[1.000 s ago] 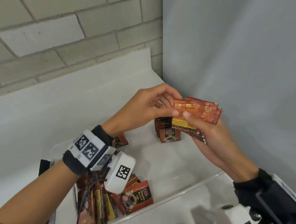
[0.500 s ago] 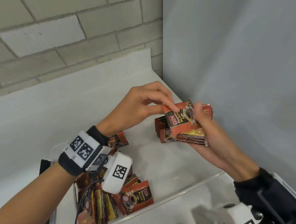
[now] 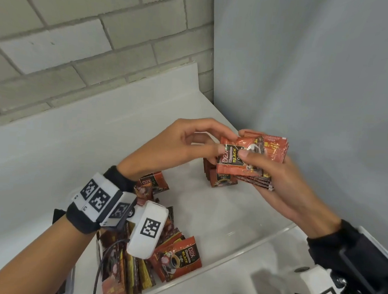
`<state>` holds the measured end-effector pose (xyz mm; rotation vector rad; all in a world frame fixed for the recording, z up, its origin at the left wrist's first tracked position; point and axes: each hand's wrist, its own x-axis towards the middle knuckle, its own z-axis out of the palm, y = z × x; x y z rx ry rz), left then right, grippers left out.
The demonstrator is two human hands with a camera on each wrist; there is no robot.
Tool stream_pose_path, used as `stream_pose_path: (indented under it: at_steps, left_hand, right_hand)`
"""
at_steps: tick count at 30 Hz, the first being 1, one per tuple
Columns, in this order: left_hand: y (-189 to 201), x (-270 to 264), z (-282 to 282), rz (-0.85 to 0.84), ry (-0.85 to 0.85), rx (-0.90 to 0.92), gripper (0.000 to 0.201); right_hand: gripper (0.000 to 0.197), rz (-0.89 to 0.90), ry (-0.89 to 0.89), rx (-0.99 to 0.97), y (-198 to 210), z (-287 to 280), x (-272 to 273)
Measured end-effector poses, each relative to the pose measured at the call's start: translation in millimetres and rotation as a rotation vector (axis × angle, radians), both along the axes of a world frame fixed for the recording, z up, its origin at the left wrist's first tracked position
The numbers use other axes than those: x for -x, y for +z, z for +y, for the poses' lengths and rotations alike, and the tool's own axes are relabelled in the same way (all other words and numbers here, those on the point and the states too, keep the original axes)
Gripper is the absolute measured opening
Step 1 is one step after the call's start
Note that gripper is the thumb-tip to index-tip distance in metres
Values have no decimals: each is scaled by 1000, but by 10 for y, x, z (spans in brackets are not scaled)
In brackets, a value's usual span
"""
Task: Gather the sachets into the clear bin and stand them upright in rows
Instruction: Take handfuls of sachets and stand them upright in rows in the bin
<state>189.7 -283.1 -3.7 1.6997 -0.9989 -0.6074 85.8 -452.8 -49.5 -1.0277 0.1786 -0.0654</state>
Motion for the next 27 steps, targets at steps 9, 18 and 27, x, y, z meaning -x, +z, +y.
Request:
stream_pose_path:
  at_steps: [9, 18, 27]
  left_hand:
    - [-43, -108, -23, -155, -102, -116, 23]
    - [-458, -168, -255, -673, -336, -457, 29]
    - [-649, -151, -324, -851, -377, -459, 23]
  right_hand:
    - [46, -50, -206, -41, 39, 26, -4]
    - [62, -32, -355, -47, 48, 23, -3]
    - [59, -29, -343, -73, 26, 13, -7]
